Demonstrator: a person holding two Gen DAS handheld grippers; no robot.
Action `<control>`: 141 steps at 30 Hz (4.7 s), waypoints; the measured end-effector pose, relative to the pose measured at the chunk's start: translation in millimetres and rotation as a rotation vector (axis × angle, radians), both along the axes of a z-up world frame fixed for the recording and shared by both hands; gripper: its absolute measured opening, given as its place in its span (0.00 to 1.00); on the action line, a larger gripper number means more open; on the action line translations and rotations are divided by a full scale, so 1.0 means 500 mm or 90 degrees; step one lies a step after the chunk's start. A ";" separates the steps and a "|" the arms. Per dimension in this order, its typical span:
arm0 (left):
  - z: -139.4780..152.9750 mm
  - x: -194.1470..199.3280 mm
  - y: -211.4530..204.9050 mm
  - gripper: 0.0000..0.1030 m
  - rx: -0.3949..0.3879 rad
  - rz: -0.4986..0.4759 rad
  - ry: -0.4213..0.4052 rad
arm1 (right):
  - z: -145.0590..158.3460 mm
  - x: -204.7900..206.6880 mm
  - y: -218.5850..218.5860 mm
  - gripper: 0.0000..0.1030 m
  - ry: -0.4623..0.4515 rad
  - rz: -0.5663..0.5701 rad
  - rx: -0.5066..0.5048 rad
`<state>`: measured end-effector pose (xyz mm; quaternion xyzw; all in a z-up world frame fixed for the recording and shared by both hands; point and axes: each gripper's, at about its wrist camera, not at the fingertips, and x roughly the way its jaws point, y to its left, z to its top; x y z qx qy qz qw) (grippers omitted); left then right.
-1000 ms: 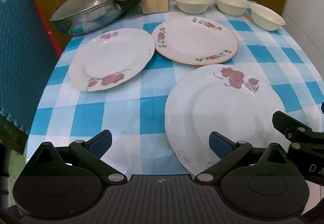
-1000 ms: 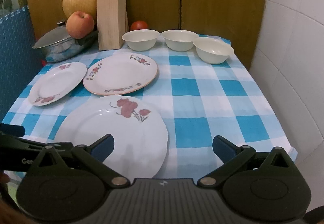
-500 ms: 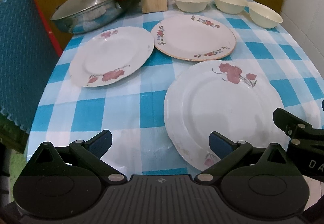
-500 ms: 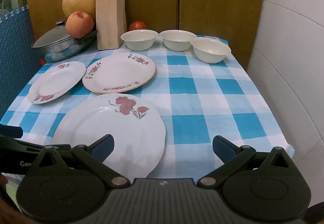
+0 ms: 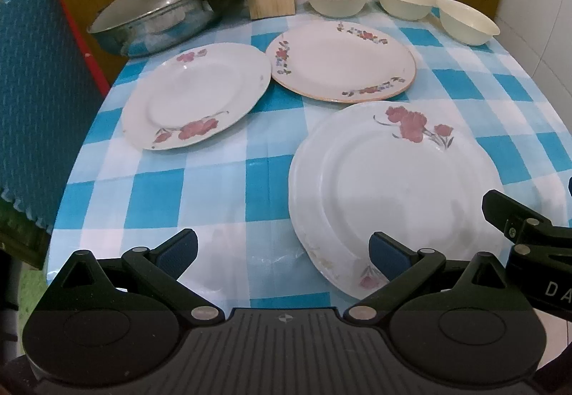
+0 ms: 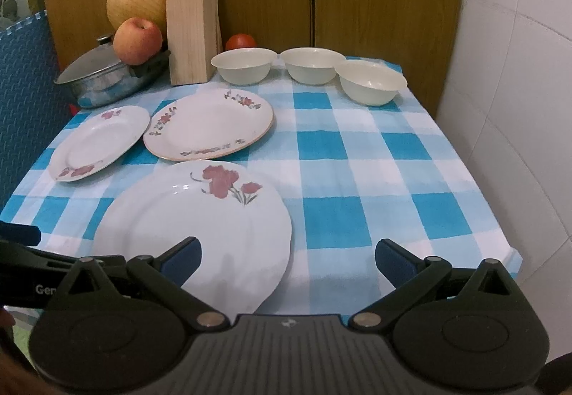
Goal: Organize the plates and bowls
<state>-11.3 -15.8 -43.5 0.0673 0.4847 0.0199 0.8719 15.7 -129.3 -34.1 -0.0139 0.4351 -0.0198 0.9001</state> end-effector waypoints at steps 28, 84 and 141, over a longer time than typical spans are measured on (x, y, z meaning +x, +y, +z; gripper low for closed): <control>-0.030 0.052 0.010 1.00 -0.083 -0.005 0.068 | -0.055 0.057 -0.035 0.65 0.084 -0.019 0.078; -0.008 0.189 -0.021 0.96 -0.134 -0.036 0.050 | 0.005 0.242 -0.110 0.28 0.063 0.001 0.116; -0.054 0.468 -0.065 0.88 -0.113 0.011 0.002 | -0.123 0.491 -0.136 0.23 0.073 -0.017 0.232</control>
